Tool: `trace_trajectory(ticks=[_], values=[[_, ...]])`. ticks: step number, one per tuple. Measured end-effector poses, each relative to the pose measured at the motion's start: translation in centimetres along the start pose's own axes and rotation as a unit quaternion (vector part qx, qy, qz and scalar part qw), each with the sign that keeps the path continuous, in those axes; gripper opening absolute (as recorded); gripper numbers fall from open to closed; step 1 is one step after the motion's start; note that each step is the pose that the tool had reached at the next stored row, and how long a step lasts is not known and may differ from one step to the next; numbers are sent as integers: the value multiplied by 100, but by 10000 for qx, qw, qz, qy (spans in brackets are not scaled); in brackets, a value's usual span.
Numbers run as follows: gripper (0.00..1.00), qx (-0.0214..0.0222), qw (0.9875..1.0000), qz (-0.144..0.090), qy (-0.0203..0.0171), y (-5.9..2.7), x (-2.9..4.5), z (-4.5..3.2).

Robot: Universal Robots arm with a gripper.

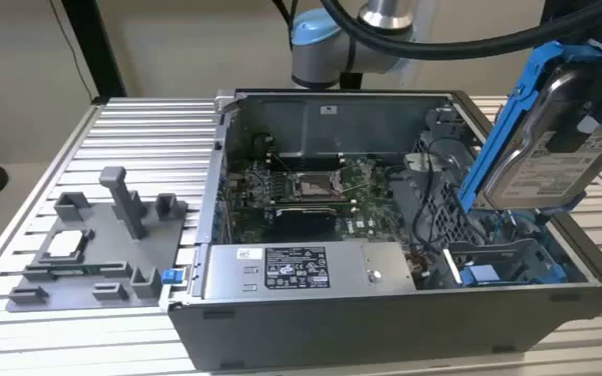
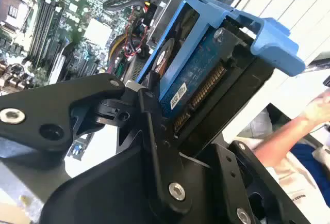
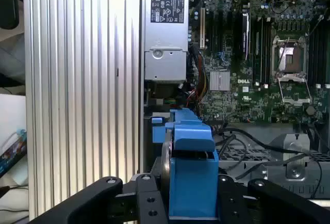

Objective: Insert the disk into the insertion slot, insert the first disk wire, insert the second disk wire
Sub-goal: 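Insert the disk into the insertion slot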

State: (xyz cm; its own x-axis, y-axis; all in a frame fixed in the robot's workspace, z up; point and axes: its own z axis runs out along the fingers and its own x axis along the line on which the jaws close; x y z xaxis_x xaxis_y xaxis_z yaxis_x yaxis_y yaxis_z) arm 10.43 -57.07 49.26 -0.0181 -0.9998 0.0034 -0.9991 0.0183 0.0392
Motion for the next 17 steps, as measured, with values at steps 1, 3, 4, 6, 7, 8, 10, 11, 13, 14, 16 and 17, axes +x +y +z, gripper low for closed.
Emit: trace_trajectory(ticks=[1, 3, 4, 6, 7, 8, 10, 11, 13, 14, 16, 17], values=[[0, 0, 10000, 0, 0, 0, 0, 0], [0, 0, 10000, 0, 0, 0, 0, 0], [0, 0, 10000, 0, 0, 0, 0, 0], [0, 0, 10000, -1, 0, -1, 0, 0], [0, 0, 10000, 0, 0, -1, 0, 0], [0, 0, 10000, 0, 0, -1, 0, 0], [0, 0, 10000, 0, 0, -1, 0, 0], [0, 0, 10000, 0, -1, -4, 0, 1], [0, 0, 10000, 0, -1, -19, 3, 14], [0, 0, 10000, 0, -1, -32, 8, 26], [0, 0, 10000, 0, -3, -59, 36, 60], [0, 0, 10000, 0, -6, -71, 55, 76]])
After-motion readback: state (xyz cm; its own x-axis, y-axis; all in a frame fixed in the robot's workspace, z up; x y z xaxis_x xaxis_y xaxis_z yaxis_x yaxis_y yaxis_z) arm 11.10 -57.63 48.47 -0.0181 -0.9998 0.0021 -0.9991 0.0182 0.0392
